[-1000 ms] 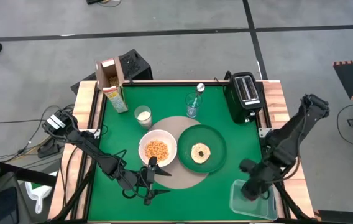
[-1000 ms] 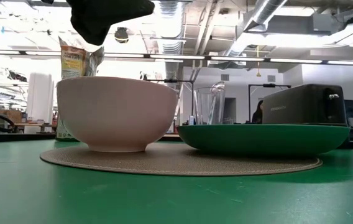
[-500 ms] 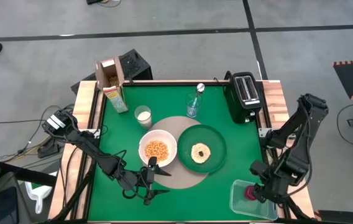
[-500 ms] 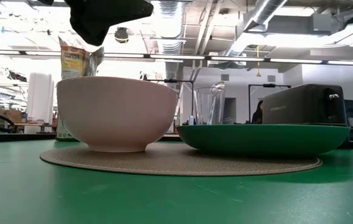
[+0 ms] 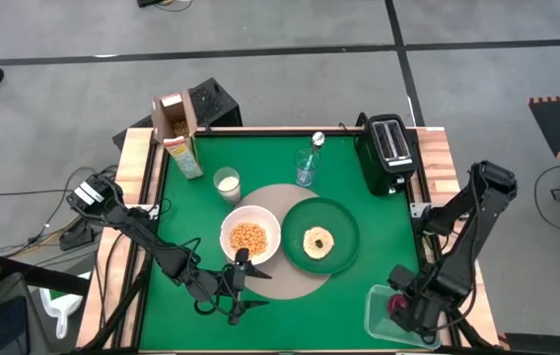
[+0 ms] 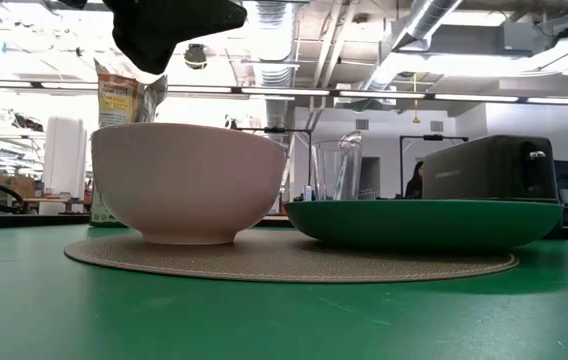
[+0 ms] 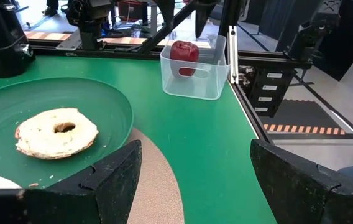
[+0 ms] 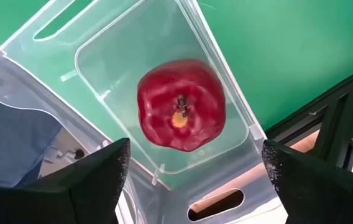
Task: Arrange a breakfast setting
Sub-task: Put the apple to the top left of the green plate on the grey mat
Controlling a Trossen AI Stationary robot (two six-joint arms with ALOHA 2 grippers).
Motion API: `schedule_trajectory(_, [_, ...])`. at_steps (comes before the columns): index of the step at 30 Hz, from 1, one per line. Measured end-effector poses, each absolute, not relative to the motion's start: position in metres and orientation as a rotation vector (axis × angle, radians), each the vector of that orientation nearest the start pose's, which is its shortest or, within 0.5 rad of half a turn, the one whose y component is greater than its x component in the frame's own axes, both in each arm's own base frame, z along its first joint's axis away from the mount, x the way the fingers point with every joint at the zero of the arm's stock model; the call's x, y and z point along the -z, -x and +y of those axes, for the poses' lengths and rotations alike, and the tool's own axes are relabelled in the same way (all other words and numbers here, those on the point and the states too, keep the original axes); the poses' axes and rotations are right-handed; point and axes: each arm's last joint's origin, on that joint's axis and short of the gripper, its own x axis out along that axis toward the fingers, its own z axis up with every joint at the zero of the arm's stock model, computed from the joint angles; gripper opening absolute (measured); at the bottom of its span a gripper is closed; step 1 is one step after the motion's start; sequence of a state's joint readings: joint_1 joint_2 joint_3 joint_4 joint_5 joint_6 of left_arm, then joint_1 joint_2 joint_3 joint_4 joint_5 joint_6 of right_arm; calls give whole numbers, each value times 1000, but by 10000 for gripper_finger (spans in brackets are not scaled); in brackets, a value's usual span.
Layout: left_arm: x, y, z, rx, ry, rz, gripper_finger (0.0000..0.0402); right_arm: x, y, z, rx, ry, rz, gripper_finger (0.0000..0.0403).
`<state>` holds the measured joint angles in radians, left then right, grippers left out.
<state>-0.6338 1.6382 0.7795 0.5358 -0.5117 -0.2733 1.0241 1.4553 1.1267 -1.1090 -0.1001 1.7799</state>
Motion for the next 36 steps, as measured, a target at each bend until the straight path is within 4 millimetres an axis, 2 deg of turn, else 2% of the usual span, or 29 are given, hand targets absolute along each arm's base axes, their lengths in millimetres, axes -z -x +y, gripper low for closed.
schedule_trajectory(6, [-191,-276,-185,83,98,283,286,-248,-132,217,481,-729,1566,376])
schedule_trajectory(9, [-192,-276,-185,83,101,280,286,-248,-133,218,515,-777,1556,375])
schedule_trajectory(14, [-192,-276,-185,82,107,281,286,-247,-136,224,468,-823,1546,377])
schedule_trajectory(18, [-191,-276,-185,81,107,282,286,-247,-137,223,534,-880,1539,377])
schedule_trajectory(23, [-191,-276,-184,73,105,282,286,-246,-137,222,554,-870,1541,377])
schedule_trajectory(28, [-191,-276,-184,69,105,282,286,-235,-142,226,552,-793,1589,377])
schedule_trajectory(36, [-191,-276,-184,68,106,282,286,-216,-160,223,560,-689,1626,377])
